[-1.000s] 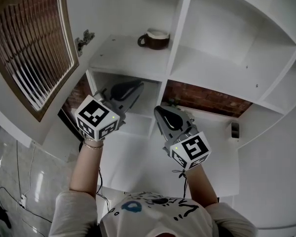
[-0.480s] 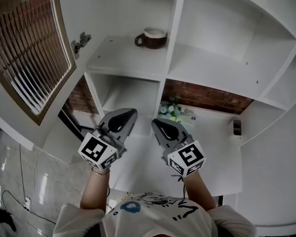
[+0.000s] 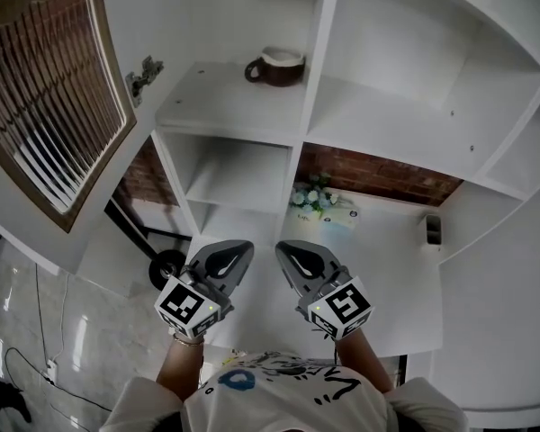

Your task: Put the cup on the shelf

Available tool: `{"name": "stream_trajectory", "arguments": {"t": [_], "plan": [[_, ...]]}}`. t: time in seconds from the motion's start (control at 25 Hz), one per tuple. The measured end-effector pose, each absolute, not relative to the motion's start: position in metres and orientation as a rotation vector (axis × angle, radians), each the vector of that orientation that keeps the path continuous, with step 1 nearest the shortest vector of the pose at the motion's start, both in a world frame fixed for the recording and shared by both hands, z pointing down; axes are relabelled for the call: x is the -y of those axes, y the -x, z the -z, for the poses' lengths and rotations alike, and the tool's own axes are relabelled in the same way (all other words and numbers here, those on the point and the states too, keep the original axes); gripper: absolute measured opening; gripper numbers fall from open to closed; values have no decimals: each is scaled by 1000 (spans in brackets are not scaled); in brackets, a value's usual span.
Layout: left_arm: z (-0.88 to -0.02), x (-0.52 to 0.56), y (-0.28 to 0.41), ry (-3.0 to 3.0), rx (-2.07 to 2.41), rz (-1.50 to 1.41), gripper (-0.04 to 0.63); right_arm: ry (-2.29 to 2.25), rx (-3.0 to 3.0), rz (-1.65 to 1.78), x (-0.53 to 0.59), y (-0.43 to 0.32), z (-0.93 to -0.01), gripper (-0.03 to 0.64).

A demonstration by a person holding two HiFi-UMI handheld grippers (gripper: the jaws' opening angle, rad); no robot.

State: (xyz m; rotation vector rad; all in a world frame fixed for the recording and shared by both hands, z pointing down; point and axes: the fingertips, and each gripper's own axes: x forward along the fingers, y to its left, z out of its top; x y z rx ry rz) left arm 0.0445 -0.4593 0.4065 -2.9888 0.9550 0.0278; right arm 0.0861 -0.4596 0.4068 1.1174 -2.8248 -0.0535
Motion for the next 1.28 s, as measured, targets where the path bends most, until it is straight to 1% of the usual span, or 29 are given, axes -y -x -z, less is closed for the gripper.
{"name": "stream_trajectory", "arguments": {"t": [0.32,0.6,1.28], "plan": [[-448,430,-52,3083,-814,100,15,-1041,2821,65,436,-84,-427,29],[-473,407,-63,3104,-710,225,15,-978,2821,-8,415,-80,-445,28],[-496,389,-76,3176,-678,289,15,-932,2761,-115,391,-94,-479,26]]}}
